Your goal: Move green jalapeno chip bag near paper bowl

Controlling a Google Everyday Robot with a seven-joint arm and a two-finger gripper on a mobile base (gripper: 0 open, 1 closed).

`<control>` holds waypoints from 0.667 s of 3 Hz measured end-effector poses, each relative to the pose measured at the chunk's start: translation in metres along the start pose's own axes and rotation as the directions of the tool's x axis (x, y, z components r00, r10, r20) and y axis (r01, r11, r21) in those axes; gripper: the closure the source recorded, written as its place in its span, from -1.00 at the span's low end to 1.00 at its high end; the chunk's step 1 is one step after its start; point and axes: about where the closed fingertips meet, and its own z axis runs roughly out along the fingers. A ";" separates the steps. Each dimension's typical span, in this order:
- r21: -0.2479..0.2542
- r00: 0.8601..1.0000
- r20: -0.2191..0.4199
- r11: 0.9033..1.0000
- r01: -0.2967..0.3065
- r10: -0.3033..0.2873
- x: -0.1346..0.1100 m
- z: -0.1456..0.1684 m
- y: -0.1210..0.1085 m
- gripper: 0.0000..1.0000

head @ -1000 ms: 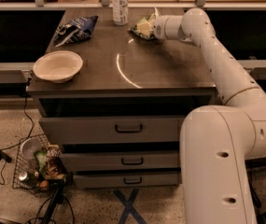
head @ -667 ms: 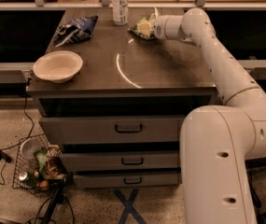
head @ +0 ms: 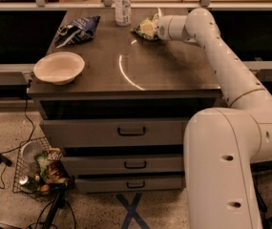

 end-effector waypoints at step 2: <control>0.000 1.000 0.000 1.000 0.000 0.000 0.000 0.000 0.000 1.00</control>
Offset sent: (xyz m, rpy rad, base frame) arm -0.0640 0.0391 0.1858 -0.1731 -0.2599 0.0996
